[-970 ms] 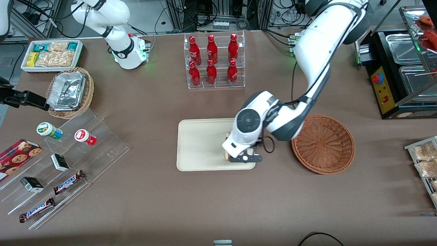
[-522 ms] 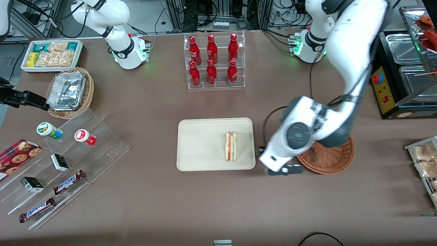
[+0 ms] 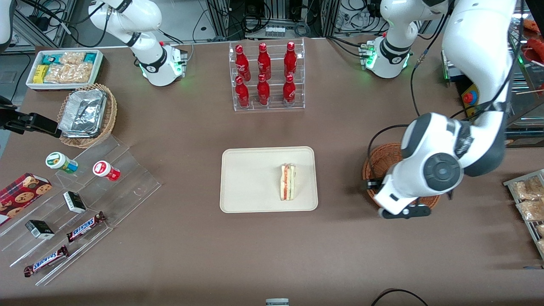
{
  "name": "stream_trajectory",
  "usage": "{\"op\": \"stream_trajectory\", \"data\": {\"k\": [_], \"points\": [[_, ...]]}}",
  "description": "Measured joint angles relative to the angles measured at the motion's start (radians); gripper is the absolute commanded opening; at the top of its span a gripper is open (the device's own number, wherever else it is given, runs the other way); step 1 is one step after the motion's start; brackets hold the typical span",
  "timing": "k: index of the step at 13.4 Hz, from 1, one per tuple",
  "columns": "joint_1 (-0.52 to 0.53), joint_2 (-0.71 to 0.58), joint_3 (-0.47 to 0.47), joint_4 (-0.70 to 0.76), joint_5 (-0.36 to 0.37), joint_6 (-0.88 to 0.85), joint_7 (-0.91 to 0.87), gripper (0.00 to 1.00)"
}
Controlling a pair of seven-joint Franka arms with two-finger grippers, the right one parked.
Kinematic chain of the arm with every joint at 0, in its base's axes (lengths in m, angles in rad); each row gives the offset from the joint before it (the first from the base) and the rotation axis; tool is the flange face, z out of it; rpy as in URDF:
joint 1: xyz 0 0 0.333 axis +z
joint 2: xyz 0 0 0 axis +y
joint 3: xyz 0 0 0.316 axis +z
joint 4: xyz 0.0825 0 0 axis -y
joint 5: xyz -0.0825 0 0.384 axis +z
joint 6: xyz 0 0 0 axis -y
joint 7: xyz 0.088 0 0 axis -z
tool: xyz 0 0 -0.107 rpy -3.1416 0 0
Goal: Place sandwich from basket to tray
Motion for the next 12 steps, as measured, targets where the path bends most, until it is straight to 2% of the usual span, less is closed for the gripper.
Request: {"op": "stream_trajectory", "data": {"k": [2, 5, 12], "points": [[0.030, -0.041, 0.003, -0.007, -0.027, -0.030, 0.024, 1.00], [0.029, -0.122, 0.070, -0.032, -0.124, -0.039, 0.063, 1.00], [-0.030, -0.395, 0.226, -0.197, -0.193, -0.115, 0.073, 1.00]]}}
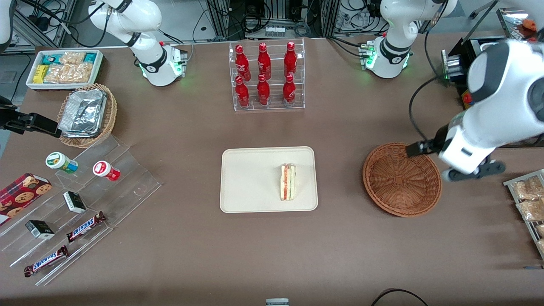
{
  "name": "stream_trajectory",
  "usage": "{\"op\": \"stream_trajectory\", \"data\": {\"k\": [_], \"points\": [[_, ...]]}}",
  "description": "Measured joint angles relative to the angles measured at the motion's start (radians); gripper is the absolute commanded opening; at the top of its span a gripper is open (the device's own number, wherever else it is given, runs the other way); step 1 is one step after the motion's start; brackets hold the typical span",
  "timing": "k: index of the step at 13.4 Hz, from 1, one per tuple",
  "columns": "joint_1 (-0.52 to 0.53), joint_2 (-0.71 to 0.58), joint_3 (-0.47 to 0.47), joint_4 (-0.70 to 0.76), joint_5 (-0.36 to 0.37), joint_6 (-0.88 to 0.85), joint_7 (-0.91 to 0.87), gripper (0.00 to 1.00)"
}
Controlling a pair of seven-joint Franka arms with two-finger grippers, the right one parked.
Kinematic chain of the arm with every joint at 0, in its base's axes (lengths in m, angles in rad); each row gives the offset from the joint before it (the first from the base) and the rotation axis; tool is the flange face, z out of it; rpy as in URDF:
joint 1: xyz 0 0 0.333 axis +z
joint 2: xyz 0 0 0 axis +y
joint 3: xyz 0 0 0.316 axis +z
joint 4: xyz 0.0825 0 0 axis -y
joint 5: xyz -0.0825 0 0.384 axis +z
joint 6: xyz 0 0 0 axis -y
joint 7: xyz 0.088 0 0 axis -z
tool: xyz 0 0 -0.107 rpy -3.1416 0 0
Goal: Place sandwich from basket to tray
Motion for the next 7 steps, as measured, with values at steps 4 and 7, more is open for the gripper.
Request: {"op": "stream_trajectory", "data": {"k": [4, 7], "points": [[0.002, -0.149, 0.034, -0.030, -0.001, -0.123, 0.094, 1.00], [0.005, -0.199, 0.089, -0.027, -0.001, -0.142, 0.126, 1.00]]}}
